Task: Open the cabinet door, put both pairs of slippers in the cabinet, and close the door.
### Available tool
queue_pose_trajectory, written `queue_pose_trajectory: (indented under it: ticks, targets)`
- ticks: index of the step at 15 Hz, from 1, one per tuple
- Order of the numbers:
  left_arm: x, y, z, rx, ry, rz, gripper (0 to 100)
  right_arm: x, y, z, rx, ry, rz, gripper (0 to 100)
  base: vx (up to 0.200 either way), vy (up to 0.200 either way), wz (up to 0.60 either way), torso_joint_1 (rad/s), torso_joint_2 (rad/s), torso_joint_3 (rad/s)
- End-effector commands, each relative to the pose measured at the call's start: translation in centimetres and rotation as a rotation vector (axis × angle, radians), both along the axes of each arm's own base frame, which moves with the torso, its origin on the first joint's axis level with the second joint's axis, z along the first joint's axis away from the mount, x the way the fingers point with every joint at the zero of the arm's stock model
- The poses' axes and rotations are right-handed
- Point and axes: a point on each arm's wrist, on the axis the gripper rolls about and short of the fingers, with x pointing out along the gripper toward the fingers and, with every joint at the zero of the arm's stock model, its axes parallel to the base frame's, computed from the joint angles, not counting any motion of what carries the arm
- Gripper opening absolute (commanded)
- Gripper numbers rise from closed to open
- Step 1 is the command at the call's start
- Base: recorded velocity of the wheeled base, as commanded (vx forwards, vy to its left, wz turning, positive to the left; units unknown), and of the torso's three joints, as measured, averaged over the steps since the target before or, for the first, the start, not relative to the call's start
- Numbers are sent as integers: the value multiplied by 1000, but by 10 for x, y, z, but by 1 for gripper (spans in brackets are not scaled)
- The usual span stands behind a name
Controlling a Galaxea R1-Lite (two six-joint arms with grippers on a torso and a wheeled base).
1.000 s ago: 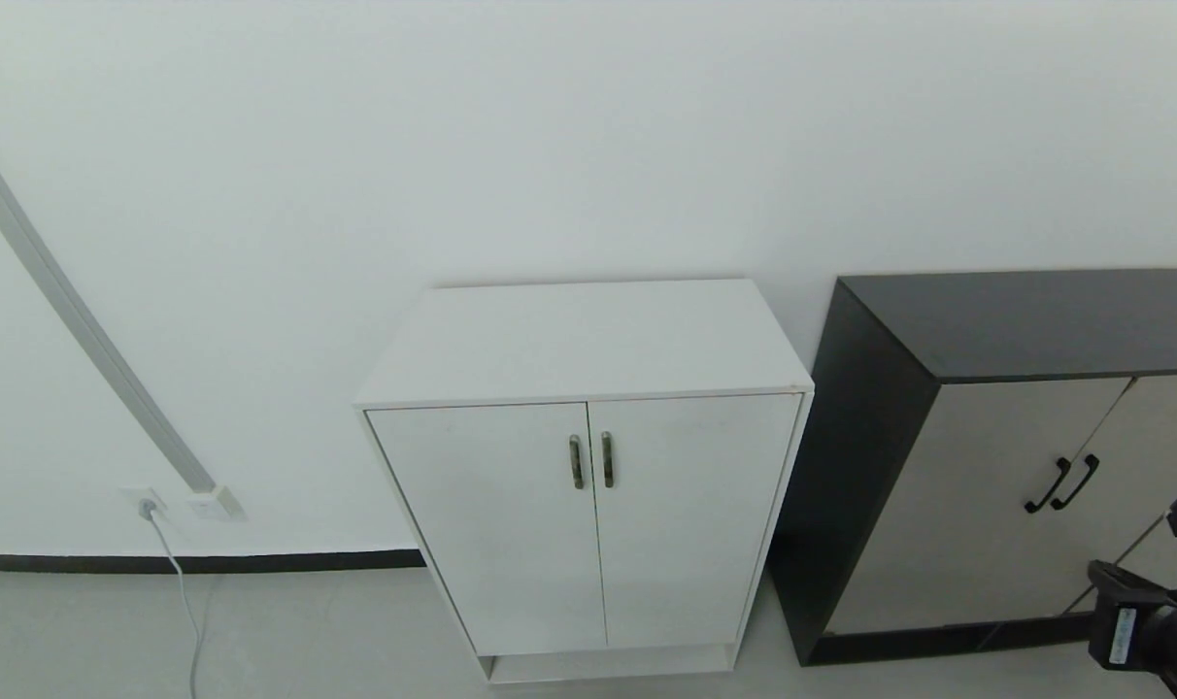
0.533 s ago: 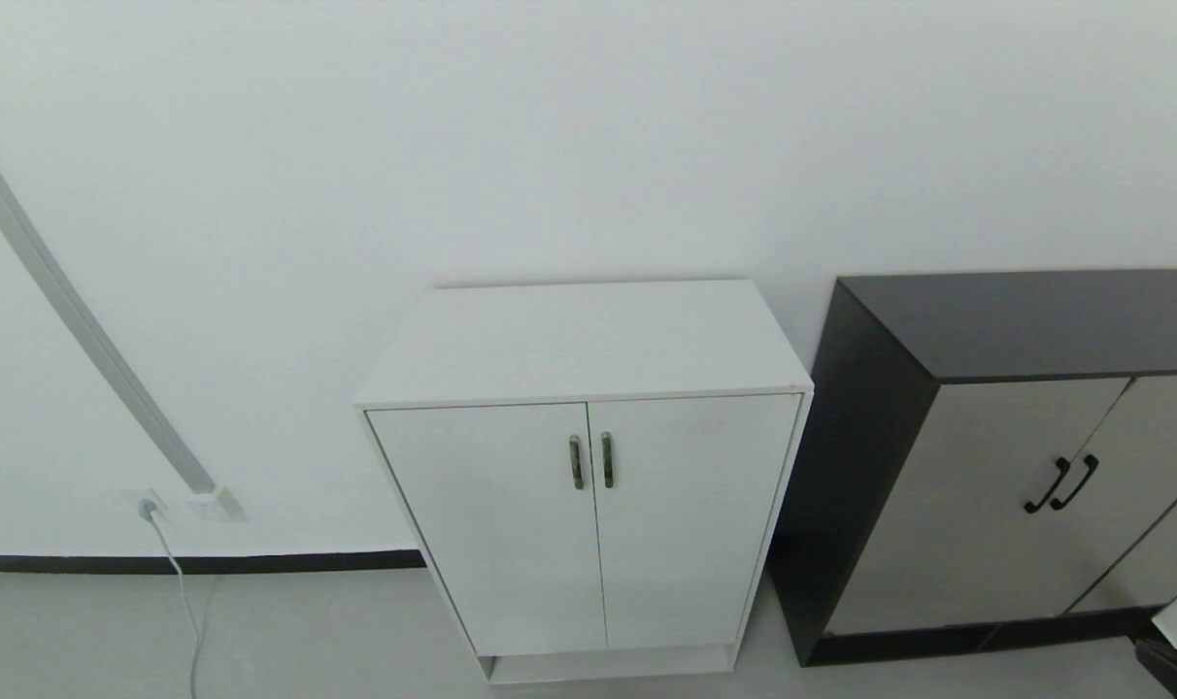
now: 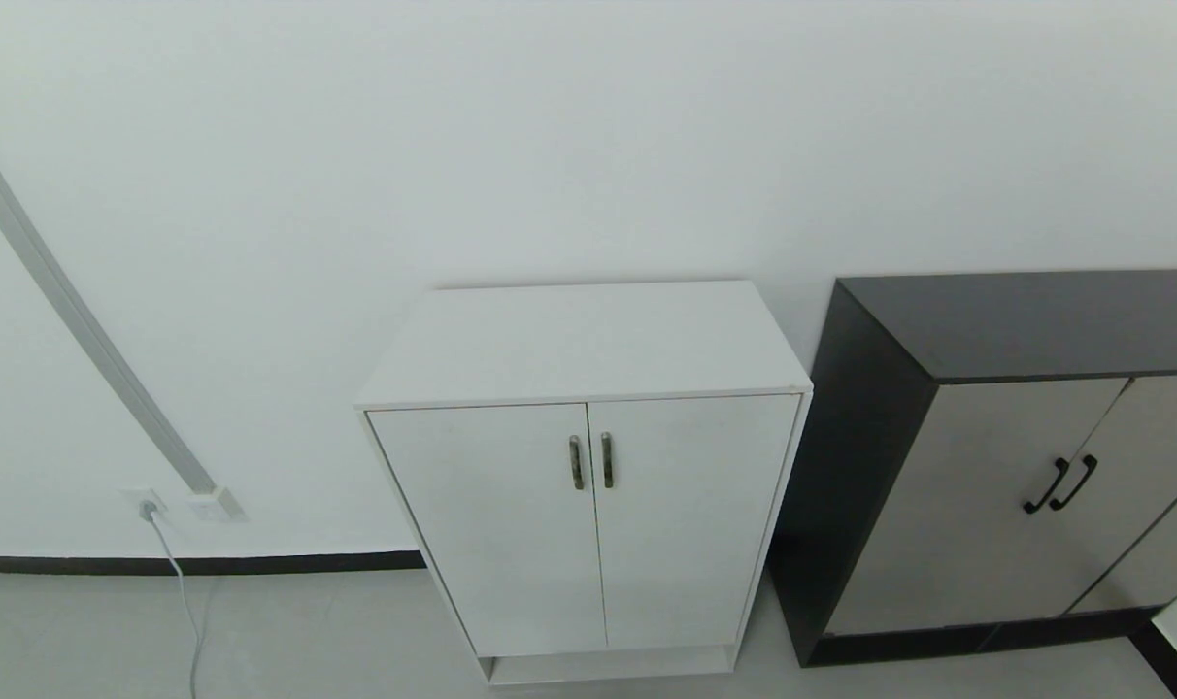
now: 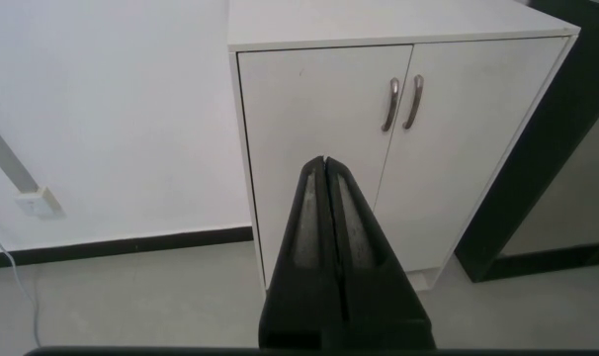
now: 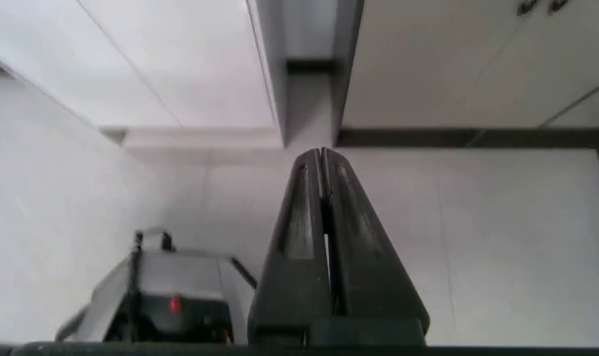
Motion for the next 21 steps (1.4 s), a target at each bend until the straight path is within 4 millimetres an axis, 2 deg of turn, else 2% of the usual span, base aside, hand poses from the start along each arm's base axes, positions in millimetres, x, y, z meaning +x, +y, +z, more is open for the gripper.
queue_pose_trajectory:
  ticks: [1, 13, 21]
  targets:
    - [0, 0, 0, -1, 2, 2, 0, -9, -2, 0, 16, -62, 13, 0, 0, 0, 0, 0, 0, 0]
    - [0, 0, 0, 1, 2, -1, 0, -25, -4, -11, 29, -44, 105, 0, 0, 0, 0, 0, 0, 0]
    - [0, 0, 0, -1, 2, -1, 0, -37, -6, -11, 39, -193, -60, 0, 0, 0, 0, 0, 0, 0]
